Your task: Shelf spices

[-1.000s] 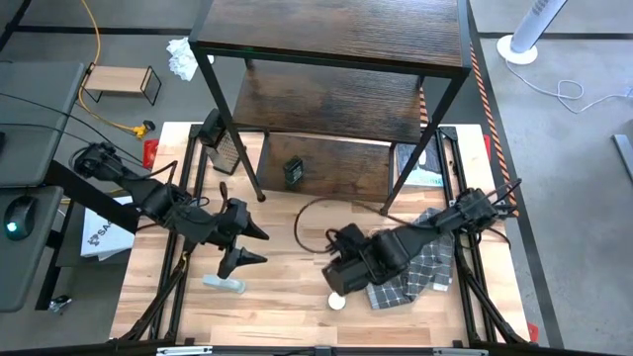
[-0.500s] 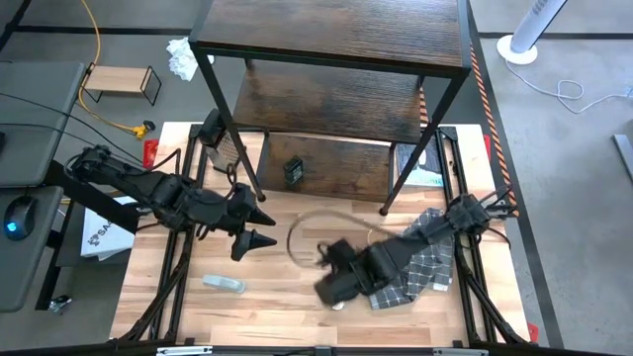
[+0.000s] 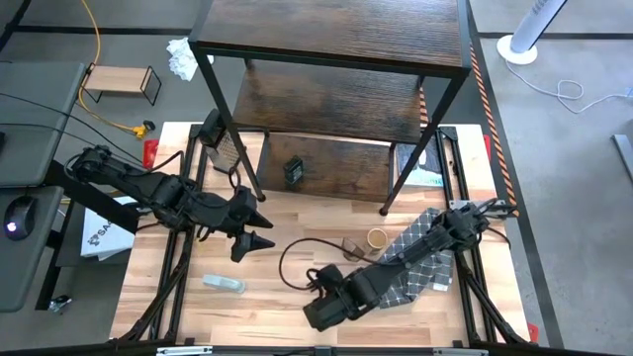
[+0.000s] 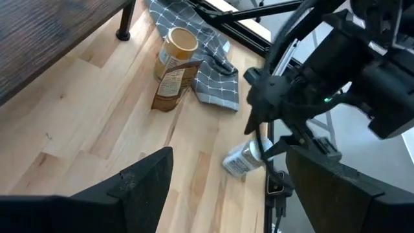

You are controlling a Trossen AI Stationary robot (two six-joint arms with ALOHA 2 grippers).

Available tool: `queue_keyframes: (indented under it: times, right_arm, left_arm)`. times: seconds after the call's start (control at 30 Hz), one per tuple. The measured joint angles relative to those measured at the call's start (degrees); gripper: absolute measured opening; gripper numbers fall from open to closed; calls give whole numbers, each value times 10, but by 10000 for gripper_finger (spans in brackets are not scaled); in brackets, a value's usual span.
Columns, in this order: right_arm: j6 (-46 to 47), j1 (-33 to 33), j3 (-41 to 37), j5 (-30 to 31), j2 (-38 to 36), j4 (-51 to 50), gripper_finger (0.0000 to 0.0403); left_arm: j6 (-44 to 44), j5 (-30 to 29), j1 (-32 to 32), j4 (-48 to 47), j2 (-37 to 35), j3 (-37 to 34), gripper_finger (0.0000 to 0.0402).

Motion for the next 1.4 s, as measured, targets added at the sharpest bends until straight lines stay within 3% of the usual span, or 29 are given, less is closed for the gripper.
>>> queue_keyframes:
  times: [0.27, 0.57, 0.93, 1.03, 1.2, 1.4]
  right_arm:
    - [-11, 1, 0, 6, 2, -44, 243]
    - [-176, 18, 24, 55, -7, -34, 243]
    - [-296, 128, 88, 116, -7, -51, 241]
    - [-273, 153, 82, 121, -9, -36, 219]
    - [-219, 159, 33, 132, -6, -22, 146]
    - [-285, 142, -24, 104, -6, 103, 63]
  left_arm:
    - [-1, -2, -4, 0, 0, 0, 297]
    - [-26, 18, -13, 1, 0, 0, 297]
    - [-35, -46, -52, -3, 0, 0, 294]
    - [-35, -57, -55, -3, 2, 0, 294]
    - [-31, -69, -55, -3, 6, 0, 294]
    - [-31, -69, -55, -2, 8, 0, 294]
